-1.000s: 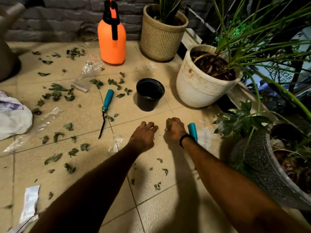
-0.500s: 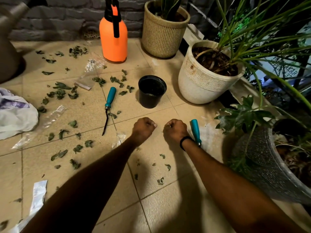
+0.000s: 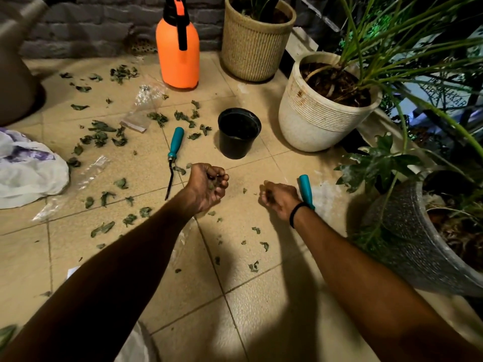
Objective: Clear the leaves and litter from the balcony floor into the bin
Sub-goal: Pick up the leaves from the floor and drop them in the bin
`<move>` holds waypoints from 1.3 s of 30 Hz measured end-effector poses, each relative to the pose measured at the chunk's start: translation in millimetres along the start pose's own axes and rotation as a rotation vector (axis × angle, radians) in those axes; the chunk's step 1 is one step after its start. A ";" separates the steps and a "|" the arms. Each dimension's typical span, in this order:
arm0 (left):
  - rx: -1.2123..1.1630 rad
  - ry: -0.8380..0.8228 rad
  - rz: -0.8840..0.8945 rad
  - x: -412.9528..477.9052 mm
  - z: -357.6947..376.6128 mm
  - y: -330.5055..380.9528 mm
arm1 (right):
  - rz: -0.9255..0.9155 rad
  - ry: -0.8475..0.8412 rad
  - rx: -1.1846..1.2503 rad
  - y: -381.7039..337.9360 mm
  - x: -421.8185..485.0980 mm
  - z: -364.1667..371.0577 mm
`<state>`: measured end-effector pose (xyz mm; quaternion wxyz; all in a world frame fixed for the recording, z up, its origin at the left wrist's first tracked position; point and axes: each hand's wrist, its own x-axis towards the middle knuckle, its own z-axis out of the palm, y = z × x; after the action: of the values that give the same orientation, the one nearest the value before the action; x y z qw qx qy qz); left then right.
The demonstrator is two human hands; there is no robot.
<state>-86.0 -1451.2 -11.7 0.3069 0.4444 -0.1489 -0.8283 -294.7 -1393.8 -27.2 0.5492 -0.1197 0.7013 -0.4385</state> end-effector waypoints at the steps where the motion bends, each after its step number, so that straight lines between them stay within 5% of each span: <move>1: 0.080 0.054 0.001 1.0 -0.4 -1.1 | -0.090 0.073 -0.231 3.3 5.1 2.3; 3: 0.307 0.196 0.038 4.0 -0.4 -2.5 | -0.272 0.138 -0.641 6.6 10.2 6.8; 7: 0.986 0.461 0.275 8.8 -2.4 -3.7 | -0.482 0.041 -1.058 2.8 -1.0 30.1; 10: 1.326 0.402 0.309 4.9 -3.6 -5.5 | -0.556 0.003 -1.205 8.7 -1.5 47.7; 17: 1.743 0.348 0.313 -13.5 -2.6 -16.4 | -0.443 0.081 -1.099 9.3 -7.3 46.0; 22: 1.741 0.396 0.487 -35.0 -21.8 -87.7 | -0.023 -0.127 -0.120 3.8 -29.0 30.9; 24: 1.724 0.390 0.526 -42.6 -30.3 -108.2 | 0.049 -0.135 0.053 8.1 -38.6 26.2; 26: 1.752 0.377 0.568 -47.2 -32.7 -115.2 | 0.033 -0.114 -0.025 20.0 -45.4 22.8; 30: 1.623 0.414 0.524 -54.9 -23.8 -106.2 | -0.223 0.053 -0.744 47.0 -50.2 22.6; 32: 1.575 0.436 0.484 -54.8 -18.5 -102.1 | -0.320 0.078 -0.910 47.5 -54.0 26.3; 39: 1.179 0.541 0.330 -48.2 -14.4 -76.8 | -0.327 0.097 -0.902 27.6 -50.3 3.6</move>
<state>-82.9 -1361.0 -28.5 0.1617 0.7013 -0.5605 -0.4097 -264.3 -1346.7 -14.4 0.3329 -0.4339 0.8183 -0.1766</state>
